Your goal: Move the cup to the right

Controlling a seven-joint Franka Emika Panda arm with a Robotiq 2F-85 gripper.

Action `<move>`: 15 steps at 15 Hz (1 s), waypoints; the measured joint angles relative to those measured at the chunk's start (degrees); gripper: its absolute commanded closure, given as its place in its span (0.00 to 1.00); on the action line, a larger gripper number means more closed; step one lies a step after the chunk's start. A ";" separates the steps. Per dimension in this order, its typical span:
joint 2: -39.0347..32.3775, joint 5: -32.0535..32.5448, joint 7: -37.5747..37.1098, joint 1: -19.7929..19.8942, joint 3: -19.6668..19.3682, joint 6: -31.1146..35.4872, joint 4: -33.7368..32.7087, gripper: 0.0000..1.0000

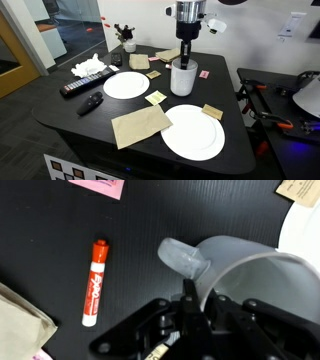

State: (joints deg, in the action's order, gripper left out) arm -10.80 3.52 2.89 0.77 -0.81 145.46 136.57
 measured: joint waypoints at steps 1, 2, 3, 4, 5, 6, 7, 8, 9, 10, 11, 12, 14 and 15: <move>0.04 -0.01 -0.20 0.00 -0.03 -0.20 0.00 0.97; 0.14 -0.01 -0.67 0.00 -0.08 -0.60 0.02 0.97; 0.30 -0.01 -1.21 0.00 -0.16 -1.08 0.12 0.97; 0.57 -0.01 -1.61 0.01 -0.29 -1.63 0.32 0.97; 0.91 0.03 -2.27 0.01 -0.44 -2.23 0.62 0.97; 1.34 0.03 -2.61 0.05 -0.59 -2.76 1.04 0.97; 1.80 0.03 -3.10 0.11 -0.72 -3.16 1.59 0.97; 2.32 0.03 -3.32 0.19 -0.82 -3.38 2.22 0.97; 2.88 0.03 -3.40 0.25 -0.96 -3.48 2.96 0.97; 3.43 0.03 -3.41 0.26 -1.13 -3.51 3.69 0.97; 4.04 0.03 -3.44 0.27 -1.32 -3.51 4.53 0.97; 4.66 0.03 -3.44 0.30 -1.51 -3.51 5.33 0.97; 5.92 0.03 -3.45 0.39 -1.90 -3.51 7.00 0.97; 6.53 0.02 -3.45 0.51 -2.02 -3.51 7.83 0.97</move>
State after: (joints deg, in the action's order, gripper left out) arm -4.27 3.54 -0.56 1.28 -2.83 141.95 144.39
